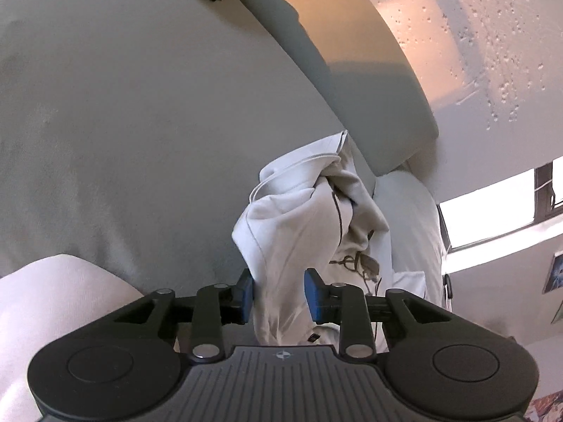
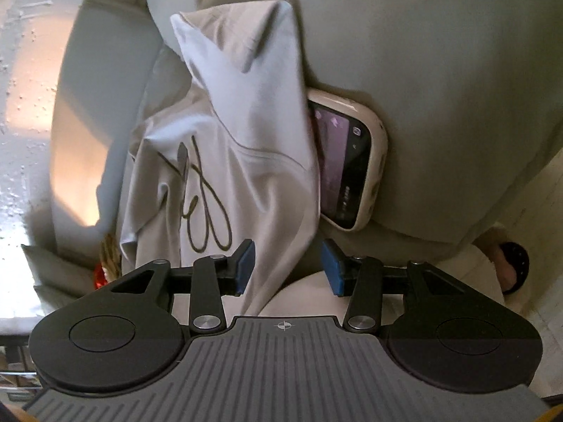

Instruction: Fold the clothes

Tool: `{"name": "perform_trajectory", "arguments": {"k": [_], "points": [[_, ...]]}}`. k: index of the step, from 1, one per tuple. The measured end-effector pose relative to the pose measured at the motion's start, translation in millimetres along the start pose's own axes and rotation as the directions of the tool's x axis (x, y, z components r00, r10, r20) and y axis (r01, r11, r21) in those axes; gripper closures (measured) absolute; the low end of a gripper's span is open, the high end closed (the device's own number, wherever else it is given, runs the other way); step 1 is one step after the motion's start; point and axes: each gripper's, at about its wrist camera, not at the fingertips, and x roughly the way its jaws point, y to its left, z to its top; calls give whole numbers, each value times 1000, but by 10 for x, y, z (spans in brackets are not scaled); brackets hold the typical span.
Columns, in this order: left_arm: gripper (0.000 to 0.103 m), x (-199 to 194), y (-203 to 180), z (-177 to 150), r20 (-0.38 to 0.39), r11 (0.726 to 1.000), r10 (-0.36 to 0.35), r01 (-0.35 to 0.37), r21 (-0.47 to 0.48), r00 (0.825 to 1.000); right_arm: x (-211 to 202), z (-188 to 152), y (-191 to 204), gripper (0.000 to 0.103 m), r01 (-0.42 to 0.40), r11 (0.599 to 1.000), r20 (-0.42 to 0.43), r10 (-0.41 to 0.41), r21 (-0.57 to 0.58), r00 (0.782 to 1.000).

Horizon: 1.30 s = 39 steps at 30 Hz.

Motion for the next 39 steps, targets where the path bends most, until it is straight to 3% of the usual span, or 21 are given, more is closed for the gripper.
{"name": "perform_trajectory", "arguments": {"k": [2,5,8,10,13,16,20,24,27,28,30,35,39], "points": [[71,14,1,5,4,1000,-8,8,-14,1000,19,-25,-91,54,-47,999,13,46,27,999],[68,32,-2,4,7,1000,-12,13,-25,1000,127,-83,-257,55,-181,979,58,177,96,983],[64,35,20,6,20,999,-17,18,-51,1000,177,-160,-341,64,-237,970,110,230,49,967],[62,42,17,8,24,998,-4,5,-57,1000,176,-197,-397,68,-248,967,138,239,55,961],[61,76,47,-10,4,998,5,-4,-70,1000,139,-182,-395,68,-240,969,107,233,58,967],[62,177,160,-56,-19,989,-42,39,-140,999,122,-208,-351,64,-221,975,110,215,37,970],[63,270,293,-56,23,961,-125,127,-245,992,231,-149,-363,61,-259,962,171,242,86,955],[76,271,326,-89,40,945,-143,148,-293,989,283,-108,-327,60,-255,961,197,231,109,953],[81,173,279,-169,28,947,-144,146,-285,989,256,-107,-314,85,-220,971,189,200,94,961],[93,124,267,-189,32,950,-143,146,-276,989,243,-108,-305,94,-210,974,187,191,87,964],[103,26,241,-202,47,955,-137,145,-259,989,188,-125,-256,97,-202,977,184,188,63,965],[103,-270,56,-131,134,970,-126,150,-192,983,-186,-141,36,100,-188,980,225,199,-67,954],[103,-505,-208,86,181,969,-168,196,-151,969,-502,-30,332,101,-246,964,253,263,-97,931]]}}
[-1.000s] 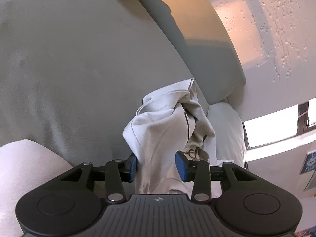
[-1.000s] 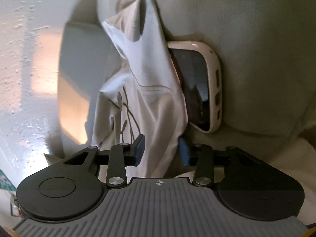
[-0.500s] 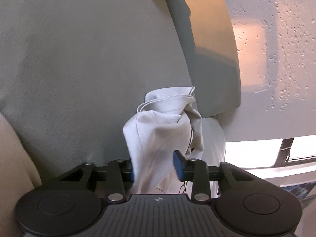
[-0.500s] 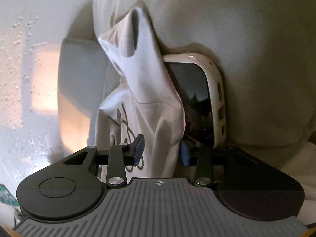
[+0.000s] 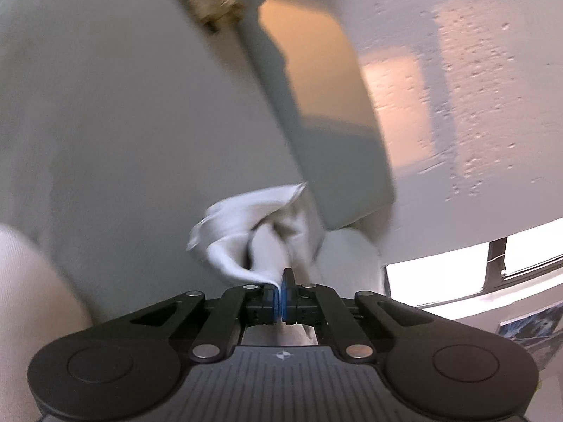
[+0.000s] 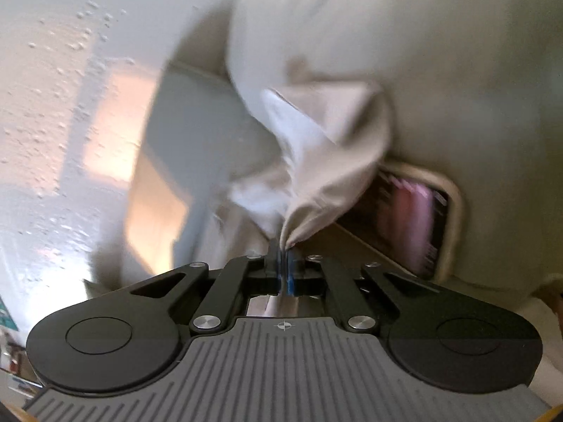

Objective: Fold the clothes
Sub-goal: 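Raise the sweatshirt high with both grippers to let it hang open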

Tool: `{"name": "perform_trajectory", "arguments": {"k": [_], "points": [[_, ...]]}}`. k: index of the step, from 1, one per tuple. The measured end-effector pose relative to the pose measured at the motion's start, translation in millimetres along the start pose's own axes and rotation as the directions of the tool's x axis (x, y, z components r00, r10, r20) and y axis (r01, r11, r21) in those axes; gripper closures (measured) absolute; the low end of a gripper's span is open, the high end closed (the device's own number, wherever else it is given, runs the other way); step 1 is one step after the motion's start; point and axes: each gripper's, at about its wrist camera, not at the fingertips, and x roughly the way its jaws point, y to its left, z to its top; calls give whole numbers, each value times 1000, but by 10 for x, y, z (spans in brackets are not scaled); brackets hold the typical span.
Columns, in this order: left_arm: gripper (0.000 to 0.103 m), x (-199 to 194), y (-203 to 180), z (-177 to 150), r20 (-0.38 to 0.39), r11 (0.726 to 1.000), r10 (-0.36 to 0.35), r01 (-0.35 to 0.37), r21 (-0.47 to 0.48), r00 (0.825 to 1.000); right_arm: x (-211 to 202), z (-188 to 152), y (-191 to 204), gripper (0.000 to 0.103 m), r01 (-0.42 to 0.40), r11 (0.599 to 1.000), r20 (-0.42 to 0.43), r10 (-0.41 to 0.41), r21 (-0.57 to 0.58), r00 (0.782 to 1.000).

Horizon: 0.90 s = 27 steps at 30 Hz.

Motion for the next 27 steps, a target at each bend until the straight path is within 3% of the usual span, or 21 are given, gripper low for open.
{"name": "perform_trajectory", "arguments": {"k": [3,6,9,11,12,14,17,19,21,22,25,27], "points": [[103,-132,-468,212,32,993,-97,94,71,995,-174,205,354,101,-55,998,34,56,-21,998],[103,-428,-1140,328,84,950,-246,223,218,966,-519,402,905,101,-154,983,83,162,-101,983],[103,-899,-1753,316,139,864,-417,344,367,898,-1018,502,1580,101,-267,934,139,304,-236,942],[103,-1291,-2107,239,183,785,-516,376,491,837,-1473,491,1985,101,-335,875,184,414,-348,892],[103,-1455,-2241,185,208,755,-540,360,548,816,-1719,473,2158,101,-357,841,205,465,-407,861],[103,-1720,-2479,72,264,719,-550,288,633,792,-2093,381,2397,101,-372,777,247,545,-508,801],[103,-1966,-2700,5,280,700,-572,281,656,771,-2479,280,2581,101,-352,734,223,559,-581,798],[103,-2136,-2792,-65,297,666,-612,275,693,733,-2600,305,2623,101,-405,728,179,578,-553,796],[103,-2246,-2854,-125,323,641,-637,247,727,700,-2883,297,2603,101,-434,692,202,636,-577,745],[103,-2311,-2869,-156,322,631,-649,251,734,689,-3001,277,2611,101,-427,680,215,648,-596,731],[103,-2433,-2900,-304,335,617,-660,230,753,672,-3115,287,2638,101,-428,677,185,636,-599,749],[103,-2543,-2863,-389,360,614,-668,208,761,652,-3171,288,2631,101,-432,669,161,634,-605,756]]}}
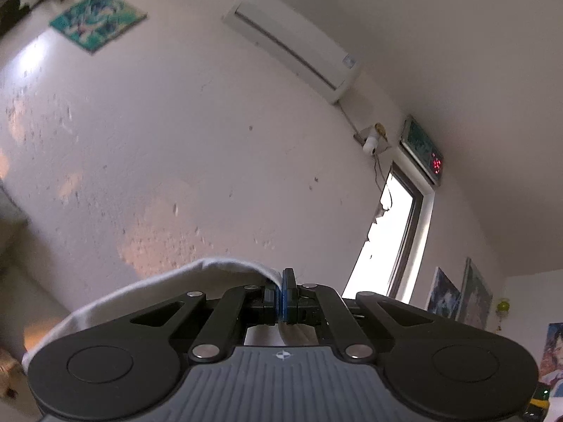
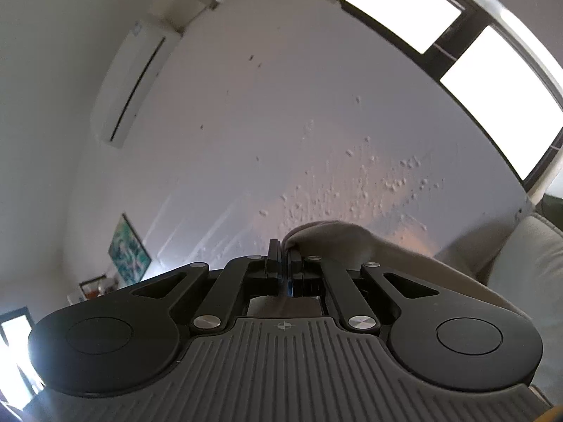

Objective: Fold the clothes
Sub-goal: 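Raise the sweatshirt high with both grippers to let it hang open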

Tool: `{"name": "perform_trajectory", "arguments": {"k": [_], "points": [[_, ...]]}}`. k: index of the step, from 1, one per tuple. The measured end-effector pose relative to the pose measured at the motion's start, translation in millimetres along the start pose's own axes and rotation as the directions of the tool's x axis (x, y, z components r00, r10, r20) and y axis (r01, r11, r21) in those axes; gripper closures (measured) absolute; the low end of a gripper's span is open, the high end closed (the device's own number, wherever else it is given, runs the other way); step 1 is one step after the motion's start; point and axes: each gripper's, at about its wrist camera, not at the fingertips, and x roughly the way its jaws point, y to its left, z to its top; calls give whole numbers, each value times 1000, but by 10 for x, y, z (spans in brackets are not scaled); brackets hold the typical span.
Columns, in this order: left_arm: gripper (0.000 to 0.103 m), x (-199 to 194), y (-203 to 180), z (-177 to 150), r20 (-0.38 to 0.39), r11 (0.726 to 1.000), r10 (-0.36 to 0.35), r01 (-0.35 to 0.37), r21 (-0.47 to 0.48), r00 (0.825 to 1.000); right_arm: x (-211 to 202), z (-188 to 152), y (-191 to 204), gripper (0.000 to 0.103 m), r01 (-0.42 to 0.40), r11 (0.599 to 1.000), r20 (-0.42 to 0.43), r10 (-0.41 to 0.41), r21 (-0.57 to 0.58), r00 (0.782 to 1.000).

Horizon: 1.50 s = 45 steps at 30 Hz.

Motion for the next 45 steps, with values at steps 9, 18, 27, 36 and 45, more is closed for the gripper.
{"name": "perform_trajectory", "arguments": {"k": [9,18,27,36,45], "points": [[103,384,147,-174,-34,958,235,-226,178,971,504,-129,59,101,-31,996,-88,24,-83,996],[103,1217,1069,-314,-271,954,301,-287,89,914,2487,-645,-599,101,215,976,-324,-210,-21,922],[103,1076,904,-385,-272,952,306,-299,69,912,2017,-382,-371,101,158,984,-176,-171,-87,969],[103,479,438,-30,-95,983,183,-181,31,978,1307,-87,-177,101,50,999,-133,-51,-12,990],[101,990,871,-439,-350,933,356,-307,187,867,1074,10,-32,101,-1,999,-83,-2,-38,997]]}}
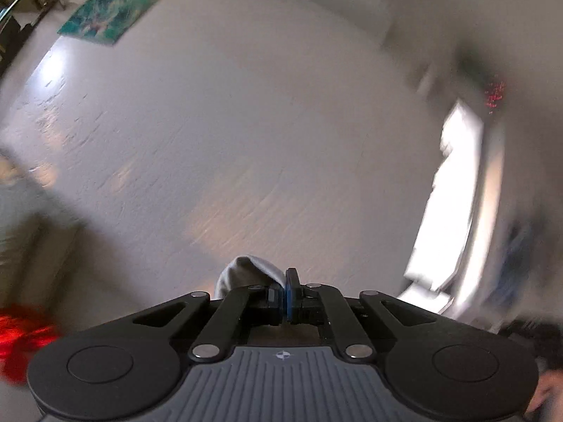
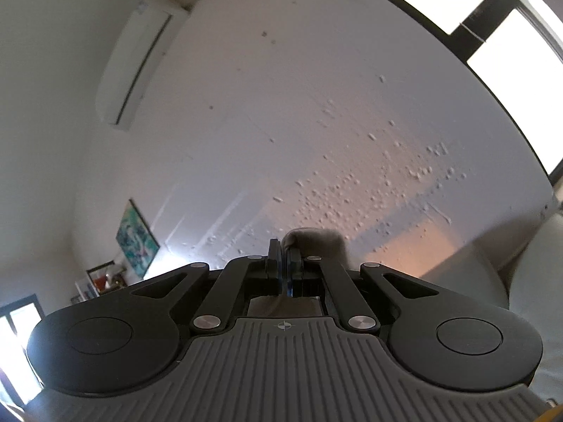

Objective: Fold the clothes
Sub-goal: 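Raise the sweatshirt high with both grippers to let it hang open, then lay the sweatshirt flat on the bed with both grippers and release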

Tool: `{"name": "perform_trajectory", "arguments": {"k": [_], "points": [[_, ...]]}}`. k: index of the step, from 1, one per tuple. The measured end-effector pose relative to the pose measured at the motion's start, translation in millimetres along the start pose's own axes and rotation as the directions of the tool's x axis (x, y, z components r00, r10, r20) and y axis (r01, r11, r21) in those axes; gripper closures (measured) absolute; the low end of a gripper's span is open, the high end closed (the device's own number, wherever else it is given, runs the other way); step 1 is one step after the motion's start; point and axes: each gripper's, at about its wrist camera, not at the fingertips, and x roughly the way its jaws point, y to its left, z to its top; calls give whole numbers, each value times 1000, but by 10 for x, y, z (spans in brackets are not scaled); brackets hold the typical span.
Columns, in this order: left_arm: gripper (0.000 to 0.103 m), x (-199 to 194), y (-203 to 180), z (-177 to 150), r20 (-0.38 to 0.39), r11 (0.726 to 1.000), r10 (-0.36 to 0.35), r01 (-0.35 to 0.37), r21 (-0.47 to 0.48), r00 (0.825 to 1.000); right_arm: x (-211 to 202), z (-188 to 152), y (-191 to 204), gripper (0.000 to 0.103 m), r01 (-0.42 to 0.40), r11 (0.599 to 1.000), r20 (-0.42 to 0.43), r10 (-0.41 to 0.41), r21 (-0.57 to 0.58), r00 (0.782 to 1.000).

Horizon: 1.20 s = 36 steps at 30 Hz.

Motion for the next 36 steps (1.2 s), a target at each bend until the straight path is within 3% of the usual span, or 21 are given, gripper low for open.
{"name": "perform_trajectory", "arguments": {"k": [1,2,3,4,6,8,11,13,17,20,22,23,25,28,29,31,34,36], "points": [[103,337,160,-79,-112,998,45,-48,-29,993,201,-66,-80,101,43,999,-32,-43,-20,999],[103,544,251,-113,-146,998,55,-60,-35,988,545,-230,-230,101,128,991,-151,-130,-23,980],[102,751,341,-147,-179,997,65,-73,-40,982,870,-386,-384,101,204,979,-258,-203,-23,945],[103,912,393,-131,-186,996,74,-83,-41,980,1107,-491,-533,101,241,970,-320,-226,9,920],[102,1088,391,70,-116,995,84,-90,-46,990,1508,-572,-600,101,274,960,-328,-276,-52,904],[102,1094,330,370,-4,997,45,-45,-64,999,1853,-425,-550,101,286,954,-264,-299,-90,917],[102,961,129,571,118,999,21,-25,29,993,1942,-100,-264,101,190,980,-107,-195,-62,975],[102,970,103,455,123,997,29,-38,73,992,1860,-30,-88,101,132,985,-54,-139,-107,989],[102,1117,289,-119,5,994,86,-86,63,996,1844,-362,-298,101,178,974,-130,-197,-143,972],[102,1196,602,-715,-135,989,150,-149,19,979,2019,-819,-886,101,260,963,-268,-269,-69,925],[102,1256,797,-1142,-241,980,198,-200,18,950,2118,-1191,-1308,101,322,947,-358,-309,-25,881],[102,1243,847,-1374,-294,974,222,-222,32,930,2074,-1431,-1499,101,357,934,-399,-333,-16,854],[102,1211,1014,-1852,-412,962,261,-269,41,873,1967,-1902,-1848,101,426,905,-476,-377,-7,795],[102,1013,1200,-2370,-537,945,279,-328,4,796,1607,-2590,-2272,101,525,851,-586,-433,-14,685],[102,943,1230,-2478,-564,940,278,-341,-7,778,1489,-2760,-2387,101,552,834,-612,-443,-14,655],[102,824,1233,-2577,-590,934,280,-356,-15,758,1263,-3021,-2537,101,587,809,-645,-461,-24,609],[102,668,1190,-2644,-602,929,300,-371,6,740,1042,-3178,-2564,101,600,798,-655,-480,-49,584],[102,630,1149,-2595,-604,925,320,-380,31,730,953,-3179,-2483,101,584,808,-649,-488,-83,583]]}}
